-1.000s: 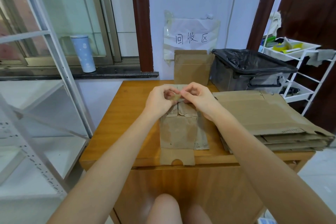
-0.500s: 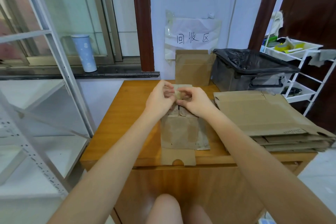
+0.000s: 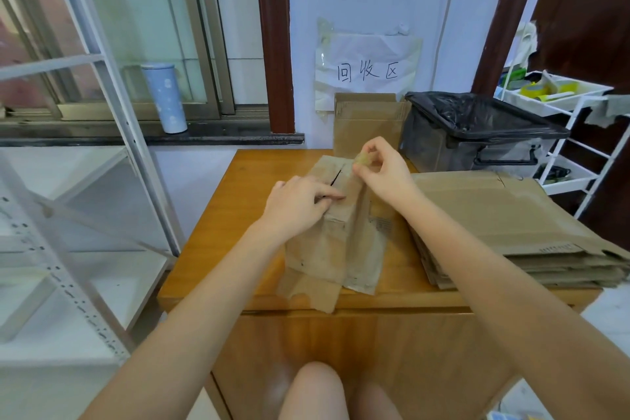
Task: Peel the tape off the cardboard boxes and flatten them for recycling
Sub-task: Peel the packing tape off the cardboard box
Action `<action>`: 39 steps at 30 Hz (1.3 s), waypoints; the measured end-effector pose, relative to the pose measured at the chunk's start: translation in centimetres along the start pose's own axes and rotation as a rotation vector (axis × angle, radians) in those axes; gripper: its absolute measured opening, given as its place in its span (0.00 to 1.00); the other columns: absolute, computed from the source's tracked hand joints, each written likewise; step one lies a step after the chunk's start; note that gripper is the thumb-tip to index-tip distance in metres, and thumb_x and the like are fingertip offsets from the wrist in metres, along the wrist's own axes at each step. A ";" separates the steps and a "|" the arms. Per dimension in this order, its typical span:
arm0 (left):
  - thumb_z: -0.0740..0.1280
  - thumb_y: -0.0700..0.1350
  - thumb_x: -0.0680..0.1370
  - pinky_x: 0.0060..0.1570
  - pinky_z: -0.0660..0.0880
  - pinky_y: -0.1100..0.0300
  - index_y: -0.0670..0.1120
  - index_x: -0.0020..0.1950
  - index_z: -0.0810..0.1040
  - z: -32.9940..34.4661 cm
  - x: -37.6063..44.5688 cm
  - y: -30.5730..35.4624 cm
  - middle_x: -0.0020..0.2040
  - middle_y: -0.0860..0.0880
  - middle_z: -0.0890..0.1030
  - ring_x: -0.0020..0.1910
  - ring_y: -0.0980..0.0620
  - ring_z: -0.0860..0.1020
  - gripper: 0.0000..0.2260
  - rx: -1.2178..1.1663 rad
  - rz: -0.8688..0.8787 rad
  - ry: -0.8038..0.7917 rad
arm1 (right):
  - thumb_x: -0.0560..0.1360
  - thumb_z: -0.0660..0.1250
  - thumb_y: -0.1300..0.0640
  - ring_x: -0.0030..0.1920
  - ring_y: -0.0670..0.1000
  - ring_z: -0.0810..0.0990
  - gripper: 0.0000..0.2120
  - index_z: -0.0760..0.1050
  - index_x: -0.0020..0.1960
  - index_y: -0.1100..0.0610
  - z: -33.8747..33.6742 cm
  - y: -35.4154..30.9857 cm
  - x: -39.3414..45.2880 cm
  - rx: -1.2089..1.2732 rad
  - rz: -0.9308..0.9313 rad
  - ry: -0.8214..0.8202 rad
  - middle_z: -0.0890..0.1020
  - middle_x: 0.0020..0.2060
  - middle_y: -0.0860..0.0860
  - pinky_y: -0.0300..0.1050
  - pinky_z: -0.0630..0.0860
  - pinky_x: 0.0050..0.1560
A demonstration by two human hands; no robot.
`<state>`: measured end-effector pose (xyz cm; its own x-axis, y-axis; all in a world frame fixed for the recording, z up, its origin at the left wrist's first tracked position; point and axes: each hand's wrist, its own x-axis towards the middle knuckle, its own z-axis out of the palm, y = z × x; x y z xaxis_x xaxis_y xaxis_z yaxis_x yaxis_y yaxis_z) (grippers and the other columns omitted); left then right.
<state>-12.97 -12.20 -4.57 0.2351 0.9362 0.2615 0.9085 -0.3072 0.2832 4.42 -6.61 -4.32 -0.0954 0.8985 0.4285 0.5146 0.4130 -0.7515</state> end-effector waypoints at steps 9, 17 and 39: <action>0.59 0.34 0.77 0.50 0.79 0.52 0.54 0.35 0.79 -1.8 -0.5 -1.6 0.54 0.55 0.82 0.52 0.53 0.79 0.19 -0.199 -0.184 -0.005 | 0.77 0.63 0.62 0.44 0.56 0.81 0.11 0.76 0.50 0.46 -1.3 -0.3 -0.1 -0.095 -0.037 -0.080 0.82 0.46 0.54 0.53 0.79 0.50; 0.55 0.53 0.82 0.47 0.74 0.57 0.51 0.68 0.72 0.5 -0.4 -0.3 0.52 0.48 0.71 0.54 0.49 0.72 0.17 0.127 -0.076 0.106 | 0.79 0.63 0.53 0.51 0.49 0.81 0.11 0.82 0.54 0.55 -1.5 -1.6 -0.5 -0.069 -0.016 -0.186 0.82 0.55 0.50 0.47 0.76 0.59; 0.57 0.41 0.80 0.43 0.69 0.58 0.46 0.54 0.78 0.3 0.5 0.3 0.52 0.47 0.72 0.52 0.49 0.71 0.10 0.134 -0.012 0.148 | 0.78 0.65 0.51 0.38 0.50 0.75 0.08 0.69 0.47 0.55 -0.6 -0.6 -0.6 -0.201 -0.020 -0.094 0.76 0.35 0.49 0.43 0.73 0.40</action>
<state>-12.43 -11.80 -4.65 0.1798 0.9011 0.3945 0.9511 -0.2617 0.1643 4.70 -7.45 -3.79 -0.1815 0.9043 0.3864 0.6703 0.4012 -0.6243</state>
